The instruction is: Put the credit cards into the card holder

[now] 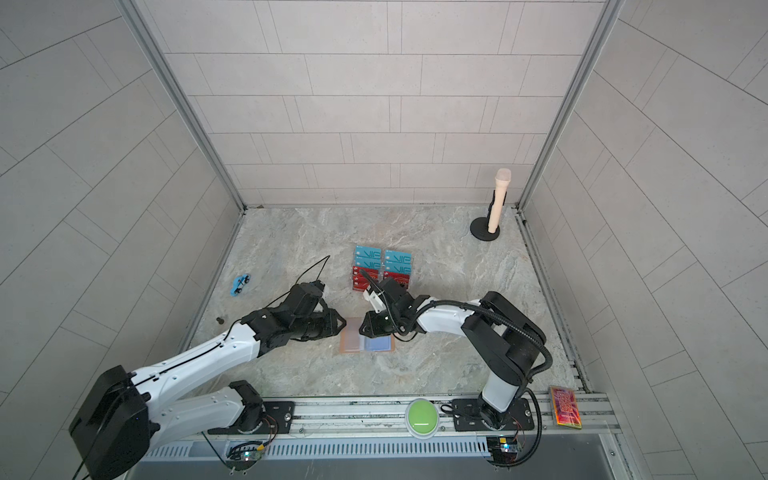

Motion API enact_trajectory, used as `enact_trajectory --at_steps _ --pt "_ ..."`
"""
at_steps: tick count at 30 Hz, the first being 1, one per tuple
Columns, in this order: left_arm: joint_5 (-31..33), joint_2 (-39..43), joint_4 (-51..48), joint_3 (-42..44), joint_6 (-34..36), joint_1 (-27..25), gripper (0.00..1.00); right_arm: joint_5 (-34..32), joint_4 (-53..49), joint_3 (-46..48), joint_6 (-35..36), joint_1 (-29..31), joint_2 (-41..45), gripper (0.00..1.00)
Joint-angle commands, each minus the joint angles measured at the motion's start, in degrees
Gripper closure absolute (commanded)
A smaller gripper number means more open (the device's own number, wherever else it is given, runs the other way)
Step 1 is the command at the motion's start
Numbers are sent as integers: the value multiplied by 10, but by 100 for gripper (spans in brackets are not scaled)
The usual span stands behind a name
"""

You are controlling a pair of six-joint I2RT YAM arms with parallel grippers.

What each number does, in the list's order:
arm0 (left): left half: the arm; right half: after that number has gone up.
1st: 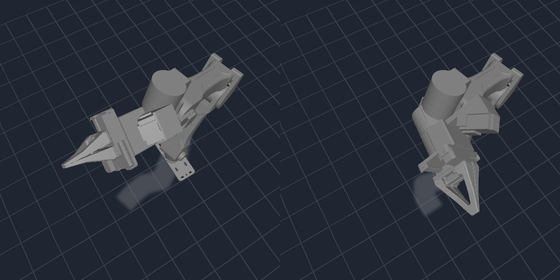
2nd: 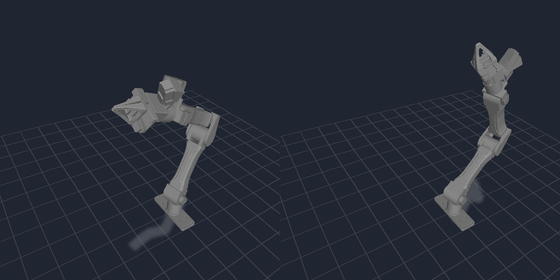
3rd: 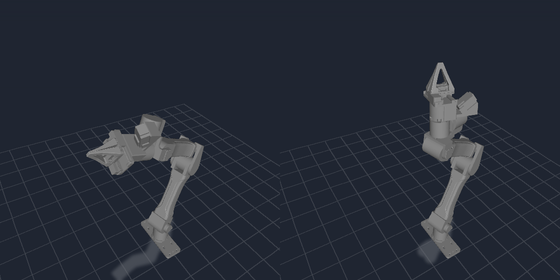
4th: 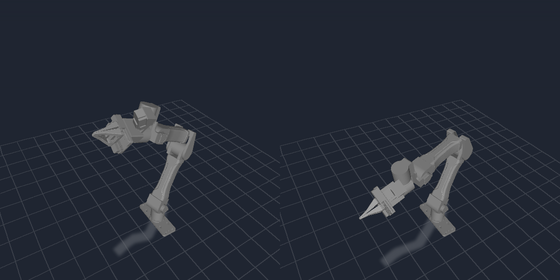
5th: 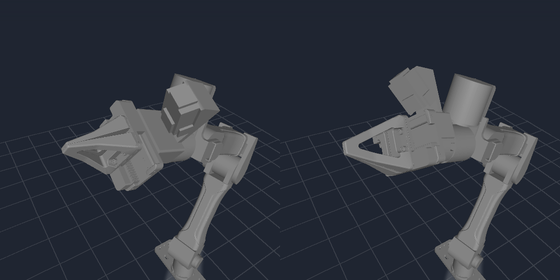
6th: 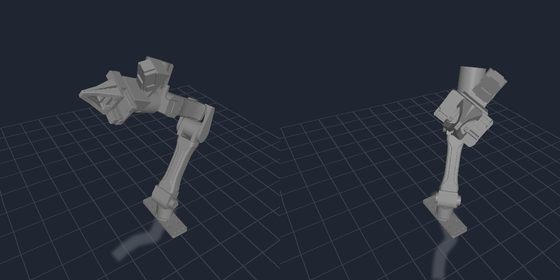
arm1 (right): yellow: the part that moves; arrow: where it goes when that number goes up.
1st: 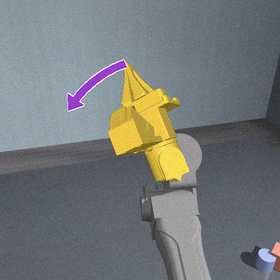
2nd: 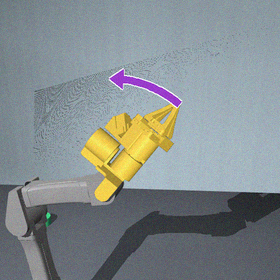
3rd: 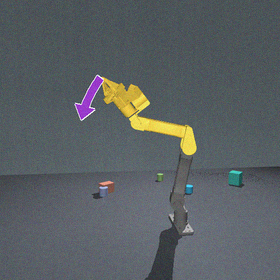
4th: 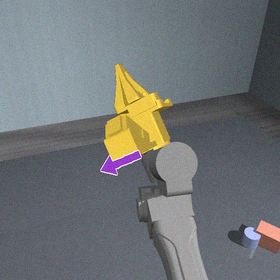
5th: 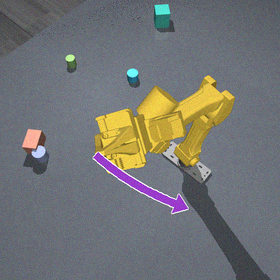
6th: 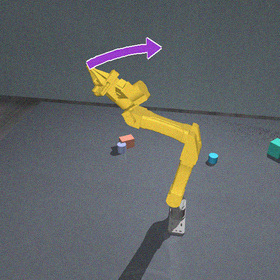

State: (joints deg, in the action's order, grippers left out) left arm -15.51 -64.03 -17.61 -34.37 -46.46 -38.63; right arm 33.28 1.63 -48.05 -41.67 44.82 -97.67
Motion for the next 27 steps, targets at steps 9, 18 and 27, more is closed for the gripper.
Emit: enact_trajectory --at_steps 9,18,27 --pt "-29 -67 74 23 -10 -14 69 -48 17 -13 -42 24 -30 82" --pt "-31 -136 112 22 -6 -14 70 -85 -18 -32 -35 25 12 81" --pt "-36 -169 117 19 10 -3 69 -138 -296 -192 157 -32 50 61"
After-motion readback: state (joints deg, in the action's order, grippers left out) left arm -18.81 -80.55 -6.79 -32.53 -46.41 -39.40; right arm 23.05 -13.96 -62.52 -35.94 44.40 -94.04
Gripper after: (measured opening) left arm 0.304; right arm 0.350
